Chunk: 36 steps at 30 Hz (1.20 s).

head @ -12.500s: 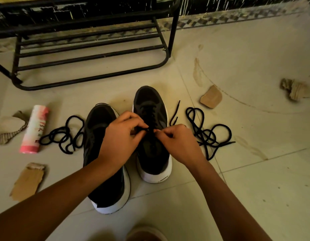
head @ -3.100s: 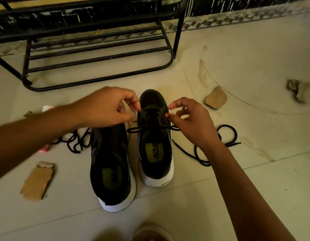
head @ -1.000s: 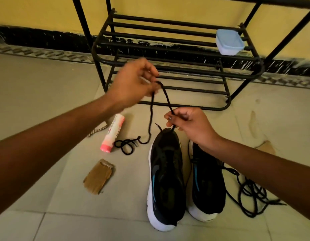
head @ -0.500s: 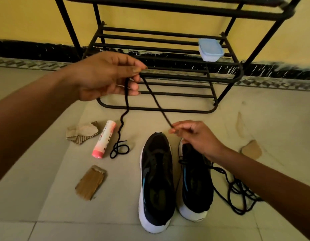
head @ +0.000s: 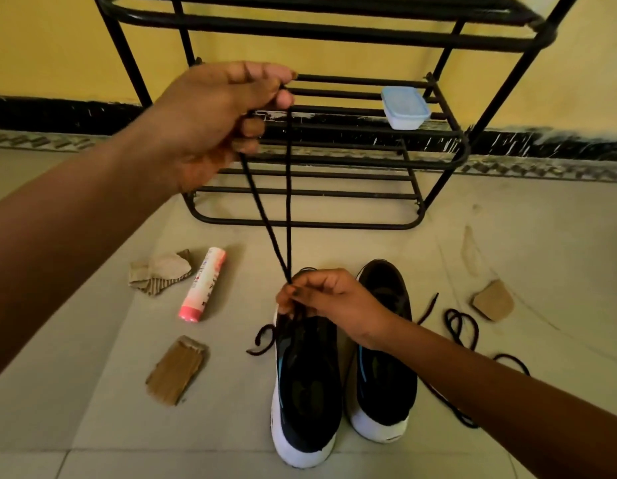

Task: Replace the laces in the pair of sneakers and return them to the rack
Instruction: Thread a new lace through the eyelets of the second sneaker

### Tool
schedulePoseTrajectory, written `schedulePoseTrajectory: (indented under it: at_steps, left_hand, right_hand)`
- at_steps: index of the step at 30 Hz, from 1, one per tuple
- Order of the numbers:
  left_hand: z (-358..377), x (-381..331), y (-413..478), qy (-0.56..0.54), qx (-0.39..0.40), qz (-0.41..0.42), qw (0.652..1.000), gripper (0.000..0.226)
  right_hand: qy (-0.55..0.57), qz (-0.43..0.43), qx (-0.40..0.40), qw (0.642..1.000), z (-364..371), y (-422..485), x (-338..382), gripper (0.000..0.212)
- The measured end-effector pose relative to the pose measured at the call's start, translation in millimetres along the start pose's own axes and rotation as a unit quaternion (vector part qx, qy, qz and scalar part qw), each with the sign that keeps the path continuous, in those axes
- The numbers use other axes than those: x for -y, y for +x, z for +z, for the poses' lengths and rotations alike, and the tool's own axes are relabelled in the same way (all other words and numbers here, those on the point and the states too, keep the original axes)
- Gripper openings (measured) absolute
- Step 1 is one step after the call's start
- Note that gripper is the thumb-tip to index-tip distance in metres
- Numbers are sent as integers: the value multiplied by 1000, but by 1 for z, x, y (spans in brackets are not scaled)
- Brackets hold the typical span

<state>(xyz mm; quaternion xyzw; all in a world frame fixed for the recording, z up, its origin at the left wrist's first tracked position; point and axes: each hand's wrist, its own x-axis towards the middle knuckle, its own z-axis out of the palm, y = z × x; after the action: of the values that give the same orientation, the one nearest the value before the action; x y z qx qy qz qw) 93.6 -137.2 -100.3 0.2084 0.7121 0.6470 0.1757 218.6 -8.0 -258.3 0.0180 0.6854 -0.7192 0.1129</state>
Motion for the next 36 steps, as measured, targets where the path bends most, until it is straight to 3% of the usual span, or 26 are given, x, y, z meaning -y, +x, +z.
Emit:
schedulePoseTrajectory:
  at_steps: [3, 6, 12, 13, 14, 16, 18, 19, 21, 22, 24, 26, 27, 28, 29, 31, 33, 34, 36]
  left_hand:
    - [-23, 16, 5, 195, -41, 41, 979, 19]
    - [-46, 38, 8, 304, -49, 29, 951, 18]
    - [-70, 78, 6, 487, 39, -2, 873, 11]
    - [-72, 82, 6, 477, 42, -13, 878, 8]
    - [-74, 83, 5, 419, 33, -37, 907, 7]
    - [-81, 83, 3, 165, -6, -110, 980, 10]
    - [-90, 85, 3, -74, -29, -154, 985, 13]
    - [-93, 87, 4, -138, -36, -161, 977, 15]
    - [-95, 90, 4, -164, -52, -172, 970, 20]
    - [-94, 93, 4, -116, -63, -170, 977, 21]
    - [-93, 100, 2, 127, -72, -125, 981, 13]
    - [-95, 112, 1, 392, -36, -57, 917, 8]
    - [-96, 117, -1, 469, -14, -34, 882, 10]
    - [-97, 123, -1, 493, -6, -23, 870, 9]
    - [-96, 124, -3, 447, -15, -36, 894, 5]
    - [-97, 117, -4, 150, -61, -122, 979, 10]
    - [-103, 110, -2, -101, -83, -167, 977, 19]
    - [-105, 107, -1, -143, -85, -173, 971, 23]
    - [-106, 104, 1, -98, -86, -173, 976, 26]
  right_hand:
    - [-10, 37, -48, 998, -24, -8, 1, 14]
    - [-30, 59, -100, 993, -51, -16, 4, 16]
    - [-49, 93, -127, 986, -78, -24, 6, 25]
    - [-58, 100, -128, 985, -79, -24, 5, 25]
    - [-66, 108, -128, 984, -81, -25, 4, 24]
    - [-64, 120, -132, 982, -84, -27, 2, 23]
    - [-47, 126, -136, 981, -86, -29, 1, 30]
    - [-44, 129, -137, 981, -87, -29, 0, 32]
    - [-35, 140, -134, 980, -87, -27, -1, 30]
    - [-24, 149, -133, 980, -87, -26, -1, 25]
    - [-3, 172, -136, 976, -88, -25, -2, 18]
    - [-1, 194, -139, 971, -90, -25, -4, 17]
    - [-3, 204, -142, 969, -92, -25, -5, 18]
    - [-3, 211, -147, 966, -93, -25, -6, 18]
    - [0, 216, -154, 964, -94, -25, -7, 18]
    - [17, 222, -174, 959, -99, -27, -9, 18]
    - [33, 226, -185, 956, -102, -29, -10, 22]
    - [37, 226, -185, 956, -104, -30, -9, 25]
    - [33, 223, -179, 958, -104, -30, -7, 28]
